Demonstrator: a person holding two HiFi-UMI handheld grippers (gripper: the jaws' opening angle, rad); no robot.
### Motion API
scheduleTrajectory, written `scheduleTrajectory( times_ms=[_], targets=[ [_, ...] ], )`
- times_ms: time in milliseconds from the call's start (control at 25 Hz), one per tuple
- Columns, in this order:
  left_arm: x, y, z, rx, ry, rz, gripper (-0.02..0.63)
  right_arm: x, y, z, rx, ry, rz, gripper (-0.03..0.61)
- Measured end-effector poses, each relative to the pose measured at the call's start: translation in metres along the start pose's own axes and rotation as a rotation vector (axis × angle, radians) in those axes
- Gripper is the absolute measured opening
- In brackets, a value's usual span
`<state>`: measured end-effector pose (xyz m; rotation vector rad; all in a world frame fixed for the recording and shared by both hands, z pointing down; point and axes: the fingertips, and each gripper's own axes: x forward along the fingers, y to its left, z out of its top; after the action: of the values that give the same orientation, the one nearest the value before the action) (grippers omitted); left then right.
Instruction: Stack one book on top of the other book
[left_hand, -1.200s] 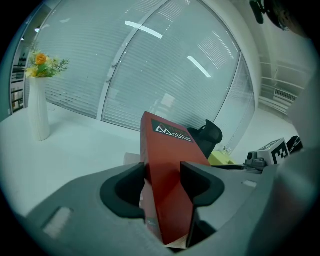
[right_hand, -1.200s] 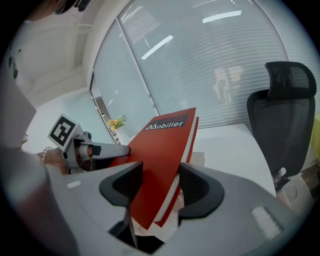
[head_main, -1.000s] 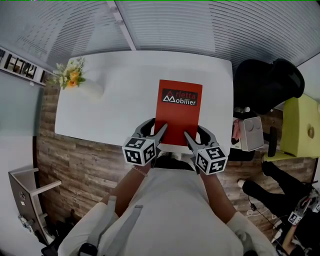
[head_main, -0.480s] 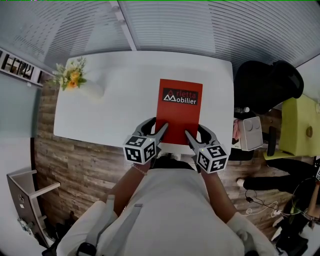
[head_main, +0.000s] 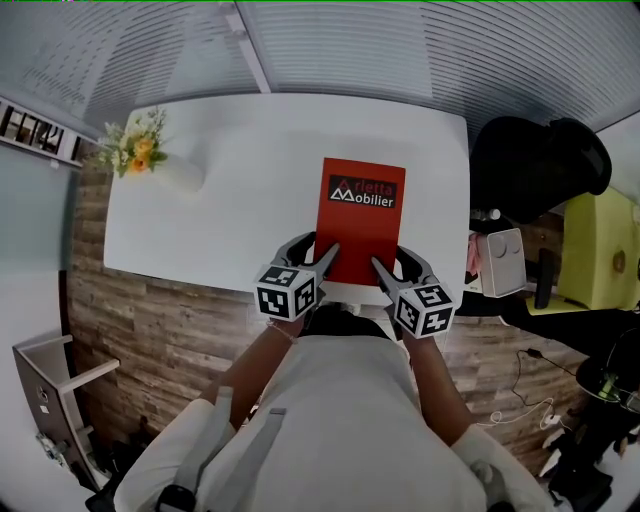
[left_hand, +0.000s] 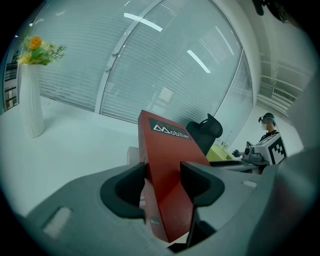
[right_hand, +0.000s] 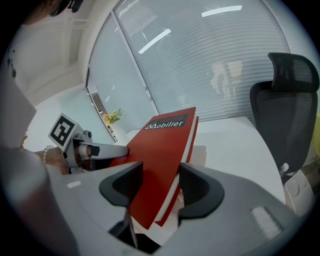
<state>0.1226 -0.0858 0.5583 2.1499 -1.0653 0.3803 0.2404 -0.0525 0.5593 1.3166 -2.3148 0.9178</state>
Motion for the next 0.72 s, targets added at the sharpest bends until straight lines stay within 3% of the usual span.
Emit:
scheduleTrajectory(
  times_ms=[720],
  targets=[
    [0.038, 0.02, -0.047, -0.032, 0.086, 0.008, 0.23, 0.03, -0.031, -0.046, 0.046, 0.083, -0.004, 0.229]
  ],
)
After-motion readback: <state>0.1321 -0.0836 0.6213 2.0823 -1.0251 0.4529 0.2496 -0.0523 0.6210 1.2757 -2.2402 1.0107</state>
